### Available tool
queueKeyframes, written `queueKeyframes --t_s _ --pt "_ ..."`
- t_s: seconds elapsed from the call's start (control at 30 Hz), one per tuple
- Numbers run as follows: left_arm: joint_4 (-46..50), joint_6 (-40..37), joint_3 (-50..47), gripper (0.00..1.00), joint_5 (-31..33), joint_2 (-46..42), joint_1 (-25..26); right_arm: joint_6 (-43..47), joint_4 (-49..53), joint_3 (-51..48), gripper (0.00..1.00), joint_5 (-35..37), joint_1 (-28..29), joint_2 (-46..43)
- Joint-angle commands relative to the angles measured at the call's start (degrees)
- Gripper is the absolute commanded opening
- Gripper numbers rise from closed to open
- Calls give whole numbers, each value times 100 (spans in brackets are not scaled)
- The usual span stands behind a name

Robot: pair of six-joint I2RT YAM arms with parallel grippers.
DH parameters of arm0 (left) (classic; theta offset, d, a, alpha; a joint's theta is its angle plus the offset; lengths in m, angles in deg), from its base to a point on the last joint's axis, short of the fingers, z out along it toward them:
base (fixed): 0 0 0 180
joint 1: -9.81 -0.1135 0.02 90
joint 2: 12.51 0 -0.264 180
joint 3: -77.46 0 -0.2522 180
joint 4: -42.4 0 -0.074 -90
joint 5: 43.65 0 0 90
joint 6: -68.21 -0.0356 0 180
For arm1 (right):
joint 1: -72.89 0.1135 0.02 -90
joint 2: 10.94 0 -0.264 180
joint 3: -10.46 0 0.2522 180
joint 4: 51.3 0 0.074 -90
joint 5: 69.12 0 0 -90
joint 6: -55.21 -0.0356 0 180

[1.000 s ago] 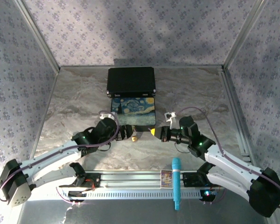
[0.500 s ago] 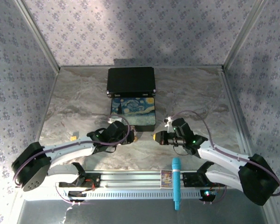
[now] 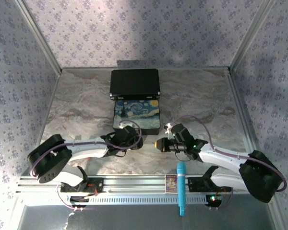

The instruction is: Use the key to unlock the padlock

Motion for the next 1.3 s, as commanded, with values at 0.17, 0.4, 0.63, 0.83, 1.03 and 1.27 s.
queueKeyframes --t_s 0.17,0.4,0.63,0.83,1.03,1.27 --pt "-581 76 98 46 -67 191 151 78 -316 118 0 109 71 287" --pt "-180 184 178 37 124 229 151 44 -452 147 0 84 115 444" --pt "-769 143 39 32 -55 308 150 16 -565 124 0 65 115 566" --pt "-955 125 -67 23 -42 216 151 -24 -638 96 0 62 140 594" --pt "-617 183 -42 24 153 269 149 -11 -673 86 0 62 108 657" --pt "-1145 344 -215 62 444 418 153 -1 -531 123 0 51 53 611"
